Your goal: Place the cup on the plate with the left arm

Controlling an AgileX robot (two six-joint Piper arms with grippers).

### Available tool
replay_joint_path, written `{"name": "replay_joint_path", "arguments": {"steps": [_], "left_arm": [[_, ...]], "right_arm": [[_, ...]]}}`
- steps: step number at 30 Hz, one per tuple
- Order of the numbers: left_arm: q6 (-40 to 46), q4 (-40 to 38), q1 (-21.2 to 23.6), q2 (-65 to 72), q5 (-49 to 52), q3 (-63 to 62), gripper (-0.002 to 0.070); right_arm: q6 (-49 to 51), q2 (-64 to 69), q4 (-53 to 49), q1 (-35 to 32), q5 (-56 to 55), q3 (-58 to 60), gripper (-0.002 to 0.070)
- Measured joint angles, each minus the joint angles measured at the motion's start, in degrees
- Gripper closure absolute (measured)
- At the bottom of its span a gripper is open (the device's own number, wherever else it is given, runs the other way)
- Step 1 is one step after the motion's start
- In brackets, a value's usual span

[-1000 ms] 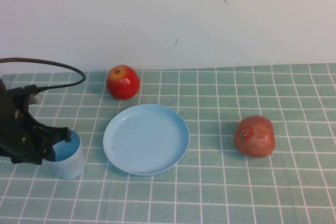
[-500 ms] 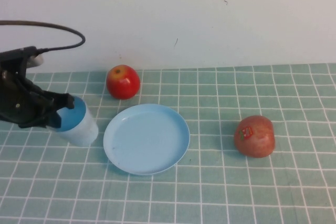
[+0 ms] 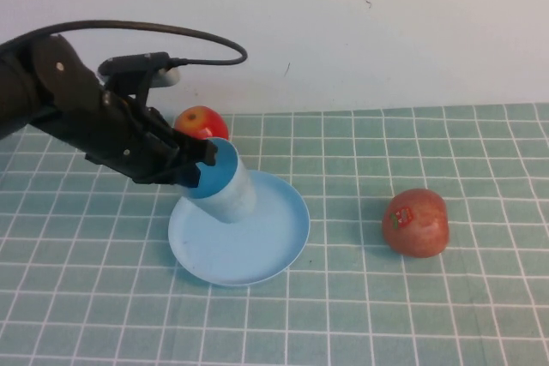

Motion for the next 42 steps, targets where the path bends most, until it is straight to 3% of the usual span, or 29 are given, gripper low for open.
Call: {"name": "replay_joint_path", "arguments": {"steps": [7, 13, 17, 20, 25, 28, 35, 42], "left_arm": [[-4.3, 5.2, -1.6, 7.8, 1.2, -5.5, 0.0617], [-5.6, 5.7, -1.6, 11.1, 1.7, -7.6, 0.0437], [-5.9, 6.1, -1.6, 11.1, 2.5, -9.5, 0.0396], [-5.9, 7.4, -1.6, 9.8, 4.6, -11.5, 0.0432], [-5.9, 9.5, -1.6, 3.5, 8.5, -15.1, 0.0601], [-5.9, 9.9, -1.6, -1.8, 9.1, -15.5, 0.0655], [-6.6, 10.1, -1.6, -14.3, 9.6, -13.1, 0.0672], [-12.2, 12.8, -1.6, -28.7, 9.6, 1.8, 0.0672]], "right_arm": [[0.0, 0.0, 0.0, 0.0, 0.0, 0.0, 0.0678], [0.0, 0.0, 0.0, 0.0, 0.0, 0.0, 0.0678], [0.0, 0.0, 0.0, 0.0, 0.0, 0.0, 0.0678], [0.0, 0.0, 0.0, 0.0, 0.0, 0.0, 0.0678], [0.0, 0.0, 0.0, 0.0, 0.0, 0.0, 0.0678], [0.0, 0.0, 0.0, 0.0, 0.0, 0.0, 0.0678], [0.0, 0.0, 0.0, 0.0, 0.0, 0.0, 0.0678], [0.0, 0.0, 0.0, 0.0, 0.0, 0.0, 0.0678]]}}
